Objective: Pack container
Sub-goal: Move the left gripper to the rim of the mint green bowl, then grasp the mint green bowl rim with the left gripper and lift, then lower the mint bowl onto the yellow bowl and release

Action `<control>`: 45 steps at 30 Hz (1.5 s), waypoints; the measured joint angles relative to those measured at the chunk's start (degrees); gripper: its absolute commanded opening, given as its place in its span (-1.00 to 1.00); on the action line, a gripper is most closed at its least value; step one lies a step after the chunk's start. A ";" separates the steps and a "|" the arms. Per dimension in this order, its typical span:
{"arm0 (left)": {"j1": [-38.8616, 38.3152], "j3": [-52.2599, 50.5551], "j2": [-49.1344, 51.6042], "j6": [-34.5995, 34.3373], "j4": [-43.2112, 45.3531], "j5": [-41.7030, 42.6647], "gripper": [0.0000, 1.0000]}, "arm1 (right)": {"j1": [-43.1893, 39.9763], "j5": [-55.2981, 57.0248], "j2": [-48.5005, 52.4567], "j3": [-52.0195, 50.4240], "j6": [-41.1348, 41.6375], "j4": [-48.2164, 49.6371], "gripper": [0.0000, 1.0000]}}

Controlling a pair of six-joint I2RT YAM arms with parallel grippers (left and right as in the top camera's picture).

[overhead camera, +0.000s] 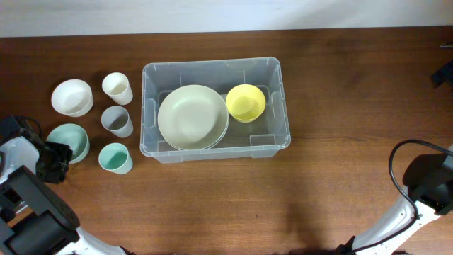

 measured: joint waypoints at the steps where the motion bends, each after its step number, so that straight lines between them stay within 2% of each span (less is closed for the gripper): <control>1: 0.00 0.00 0.00 0.11 0.11 0.02 -0.70 | 0.00 0.00 -0.02 0.00 0.00 0.00 0.98; 3: 0.00 0.00 0.00 0.17 0.24 0.00 -0.94 | 0.00 0.00 0.00 0.00 -0.02 0.00 0.98; 4: 0.00 0.00 0.02 0.15 0.33 -0.02 -0.98 | 0.00 0.00 0.00 0.00 0.00 0.00 0.97; 10: 0.42 0.33 -0.02 -0.07 0.13 0.61 -0.99 | 0.00 0.00 0.00 0.00 0.00 0.00 0.97; 15: 2.45 3.08 0.02 0.98 -3.72 1.42 -0.98 | 0.00 0.00 0.00 0.00 0.02 0.00 0.98; 21: 6.14 15.41 -0.98 3.37 -12.13 9.73 -0.98 | 0.00 -0.02 0.00 0.00 0.00 0.00 0.98; 27: 4.31 27.76 -9.88 5.44 -12.98 19.85 -0.98 | 0.00 0.00 0.00 0.00 -0.04 0.00 0.98; 31: -5.64 31.41 -17.53 6.27 -10.73 22.34 -0.98 | 0.00 0.00 0.00 0.00 0.00 0.02 0.98; 35: -23.41 32.22 -19.98 6.95 -7.15 21.03 -0.98 | 0.00 0.00 -0.02 0.00 0.00 0.02 0.98; 38: -36.74 32.22 -17.09 7.26 -4.35 16.61 -0.98 | 0.00 0.00 -0.02 0.00 0.00 0.00 0.98; 45: -54.29 32.20 -3.72 8.26 3.43 10.91 -0.98 | 0.00 0.00 0.00 0.00 0.00 0.00 0.98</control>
